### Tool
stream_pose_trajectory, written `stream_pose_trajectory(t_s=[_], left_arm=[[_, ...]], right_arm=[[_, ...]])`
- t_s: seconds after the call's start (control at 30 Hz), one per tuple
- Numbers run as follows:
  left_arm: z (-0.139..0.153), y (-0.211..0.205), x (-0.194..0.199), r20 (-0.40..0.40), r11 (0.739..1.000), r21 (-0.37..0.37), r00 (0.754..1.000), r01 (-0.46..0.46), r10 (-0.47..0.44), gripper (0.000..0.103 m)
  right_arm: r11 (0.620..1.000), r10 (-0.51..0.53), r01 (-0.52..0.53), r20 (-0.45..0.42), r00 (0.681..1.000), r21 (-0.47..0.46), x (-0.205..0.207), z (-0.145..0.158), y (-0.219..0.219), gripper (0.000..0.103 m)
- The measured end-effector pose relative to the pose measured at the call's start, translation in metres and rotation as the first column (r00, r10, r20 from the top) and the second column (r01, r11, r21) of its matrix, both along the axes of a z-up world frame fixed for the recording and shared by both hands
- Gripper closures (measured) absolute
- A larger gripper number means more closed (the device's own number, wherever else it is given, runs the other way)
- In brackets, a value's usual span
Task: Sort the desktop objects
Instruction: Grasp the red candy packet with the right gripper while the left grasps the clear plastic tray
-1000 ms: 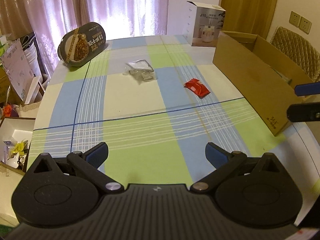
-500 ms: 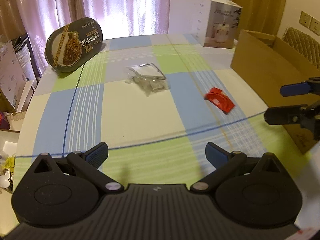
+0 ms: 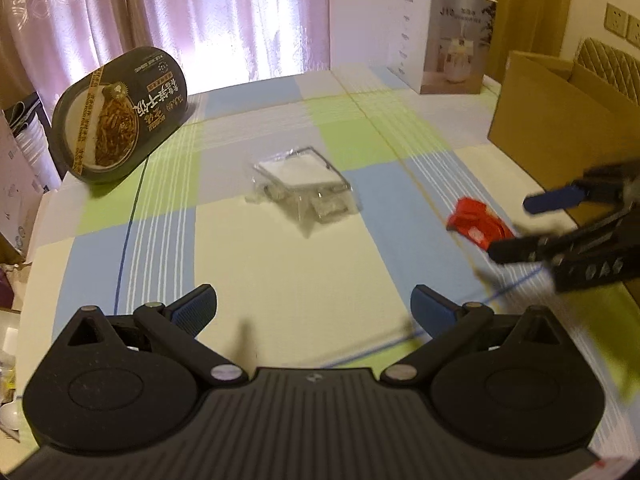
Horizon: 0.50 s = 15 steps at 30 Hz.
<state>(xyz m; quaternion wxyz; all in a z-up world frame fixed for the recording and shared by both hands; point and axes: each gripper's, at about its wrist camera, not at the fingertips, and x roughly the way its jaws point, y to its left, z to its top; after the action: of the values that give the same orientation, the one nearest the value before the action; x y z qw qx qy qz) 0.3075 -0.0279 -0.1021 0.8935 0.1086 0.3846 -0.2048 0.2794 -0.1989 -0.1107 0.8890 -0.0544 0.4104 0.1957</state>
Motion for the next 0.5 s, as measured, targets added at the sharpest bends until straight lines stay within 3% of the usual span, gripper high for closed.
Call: stream_pose_trajectory(t_s=[0.3, 0.4, 0.47, 0.5], left_arm=[[-0.015, -0.003, 0.018, -0.015, 1.000, -0.017, 1.000, 0.020, -0.020, 0.001], [-0.017, -0.002, 0.020, -0.017, 1.000, -0.021, 1.000, 0.018, -0.018, 0.001], [-0.017, -0.001, 0.023, -0.016, 1.000, -0.024, 1.000, 0.013, -0.014, 0.001], [-0.018, -0.001, 0.024, -0.014, 1.000, -0.027, 1.000, 0.010, -0.010, 0.001]], right_arm=[[0.999, -0.004, 0.004, -0.013, 1.000, -0.032, 0.017, -0.018, 0.000, 0.047], [0.999, -0.005, 0.005, -0.010, 1.000, -0.037, 0.021, -0.020, 0.000, 0.056], [0.999, -0.010, 0.010, -0.005, 1.000, -0.042, 0.021, -0.020, 0.001, 0.069], [0.999, -0.014, 0.014, -0.003, 1.000, -0.044, 0.022, -0.020, 0.001, 0.069]])
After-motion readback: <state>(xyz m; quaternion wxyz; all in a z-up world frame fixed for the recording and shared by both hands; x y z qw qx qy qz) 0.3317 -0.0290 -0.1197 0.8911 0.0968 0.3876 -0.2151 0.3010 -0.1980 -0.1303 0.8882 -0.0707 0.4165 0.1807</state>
